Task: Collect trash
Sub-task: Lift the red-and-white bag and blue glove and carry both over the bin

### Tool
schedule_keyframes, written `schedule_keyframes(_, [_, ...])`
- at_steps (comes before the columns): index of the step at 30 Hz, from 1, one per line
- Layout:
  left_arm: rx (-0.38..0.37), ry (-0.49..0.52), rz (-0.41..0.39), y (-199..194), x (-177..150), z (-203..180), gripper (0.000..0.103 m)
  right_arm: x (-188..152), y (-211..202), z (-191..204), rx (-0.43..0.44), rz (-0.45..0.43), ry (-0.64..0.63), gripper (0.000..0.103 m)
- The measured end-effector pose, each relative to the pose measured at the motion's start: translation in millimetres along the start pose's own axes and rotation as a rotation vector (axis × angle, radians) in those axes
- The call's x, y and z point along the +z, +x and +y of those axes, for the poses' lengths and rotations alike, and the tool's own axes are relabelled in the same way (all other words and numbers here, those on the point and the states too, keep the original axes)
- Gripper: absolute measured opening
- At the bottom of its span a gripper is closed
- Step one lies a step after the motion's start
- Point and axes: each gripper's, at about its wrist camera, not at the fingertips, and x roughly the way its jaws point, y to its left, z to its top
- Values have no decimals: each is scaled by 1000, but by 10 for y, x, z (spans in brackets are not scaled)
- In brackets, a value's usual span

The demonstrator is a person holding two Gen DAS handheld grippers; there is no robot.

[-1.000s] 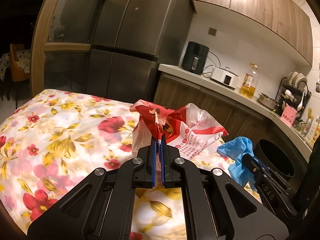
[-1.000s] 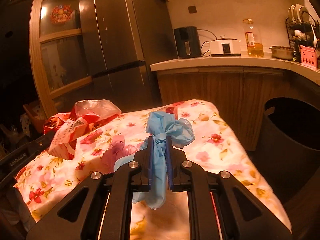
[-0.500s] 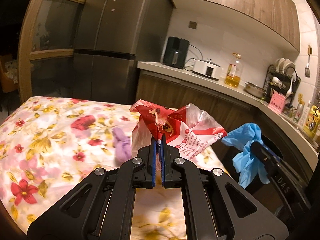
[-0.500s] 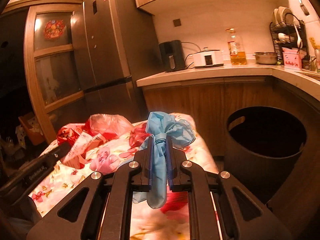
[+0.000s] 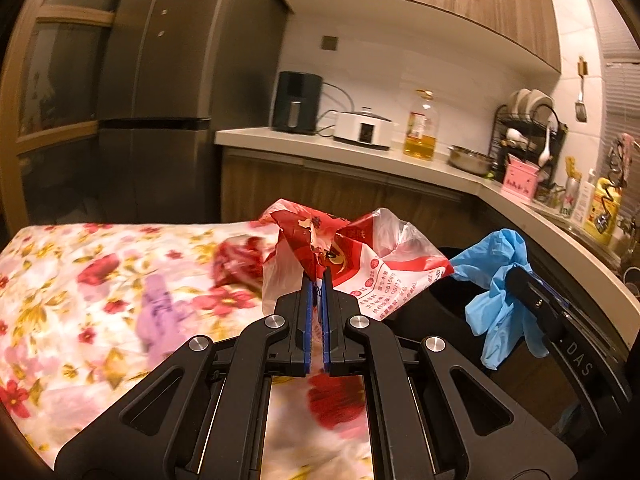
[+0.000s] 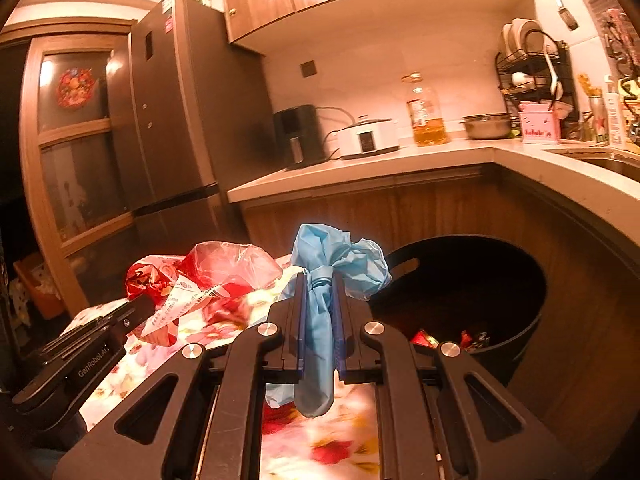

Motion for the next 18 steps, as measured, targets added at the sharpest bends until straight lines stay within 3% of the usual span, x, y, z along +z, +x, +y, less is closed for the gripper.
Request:
schedule_keyframes(10, [-93, 59, -4, 303, 105, -611, 3, 236, -13, -576, -116, -60, 48, 12])
schedule_keyframes(18, [-154, 76, 11, 634, 146, -1022, 3, 340, 101, -906, -170, -60, 55, 12])
